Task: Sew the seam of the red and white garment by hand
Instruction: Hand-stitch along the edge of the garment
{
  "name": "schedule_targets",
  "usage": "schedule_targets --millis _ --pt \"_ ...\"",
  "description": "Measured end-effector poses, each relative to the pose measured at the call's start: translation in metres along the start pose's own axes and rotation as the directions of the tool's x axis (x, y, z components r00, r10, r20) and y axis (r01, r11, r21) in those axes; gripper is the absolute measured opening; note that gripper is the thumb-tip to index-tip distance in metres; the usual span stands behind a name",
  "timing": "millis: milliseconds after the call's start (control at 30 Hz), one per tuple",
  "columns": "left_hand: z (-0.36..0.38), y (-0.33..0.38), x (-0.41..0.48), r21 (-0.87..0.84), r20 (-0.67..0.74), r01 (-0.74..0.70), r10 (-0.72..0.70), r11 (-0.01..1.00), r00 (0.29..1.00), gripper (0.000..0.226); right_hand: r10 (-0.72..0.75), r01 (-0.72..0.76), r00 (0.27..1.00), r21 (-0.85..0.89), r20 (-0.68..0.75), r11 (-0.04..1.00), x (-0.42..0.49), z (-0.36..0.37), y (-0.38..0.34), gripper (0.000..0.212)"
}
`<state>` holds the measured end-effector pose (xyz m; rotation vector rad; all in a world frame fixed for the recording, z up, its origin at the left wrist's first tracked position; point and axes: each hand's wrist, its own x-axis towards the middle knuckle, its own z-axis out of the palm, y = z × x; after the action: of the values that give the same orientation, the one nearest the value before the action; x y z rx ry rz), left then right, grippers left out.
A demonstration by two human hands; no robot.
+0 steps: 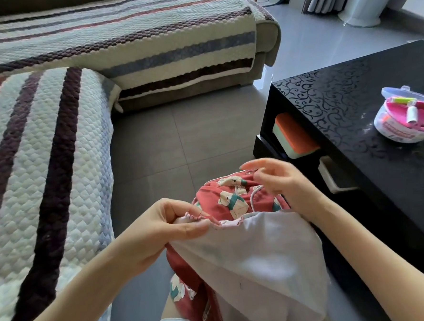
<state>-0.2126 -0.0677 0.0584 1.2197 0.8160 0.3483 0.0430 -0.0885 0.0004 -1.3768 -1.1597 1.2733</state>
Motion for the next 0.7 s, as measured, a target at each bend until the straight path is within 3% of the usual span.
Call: schedule_targets --millis 67,167,233,300,367,467,700 --pt "0.003 0.003 -0.003 0.018 0.028 -0.023 0.022 1.0 0.999 0.018 -0.003 0.022 0.977 -0.09 0.213 0.996 -0.012 0.013 -0.013 0.021" --pt "0.005 0.006 -0.006 0.042 0.055 -0.045 0.043 0.998 0.998 0.006 0.04 0.042 0.922 -0.202 0.384 0.978 -0.02 0.021 -0.024 0.027" --pt "0.004 0.006 -0.007 0.042 0.05 -0.047 0.044 0.998 0.998 0.019 0.039 0.072 0.895 -0.231 0.444 0.97 -0.023 0.025 -0.03 0.022" --pt "0.002 0.005 -0.008 0.049 0.048 -0.042 0.04 0.998 0.998 0.044 0.011 0.139 0.882 -0.283 0.472 0.949 -0.024 0.026 -0.031 0.015" --pt "0.002 0.004 -0.009 0.049 0.048 -0.038 0.035 0.998 0.998 0.05 -0.01 0.201 0.874 -0.344 0.485 0.917 -0.026 0.028 -0.032 0.01" --pt "0.003 0.006 -0.009 0.045 0.025 -0.017 0.016 0.999 1.0 0.033 -0.012 0.213 0.869 -0.351 0.495 0.912 -0.027 0.027 -0.035 0.007" --pt "0.007 0.009 -0.012 0.032 0.018 -0.025 0.024 0.999 1.0 0.021 -0.081 0.114 0.879 -0.041 0.47 0.993 -0.027 0.019 -0.042 0.019"
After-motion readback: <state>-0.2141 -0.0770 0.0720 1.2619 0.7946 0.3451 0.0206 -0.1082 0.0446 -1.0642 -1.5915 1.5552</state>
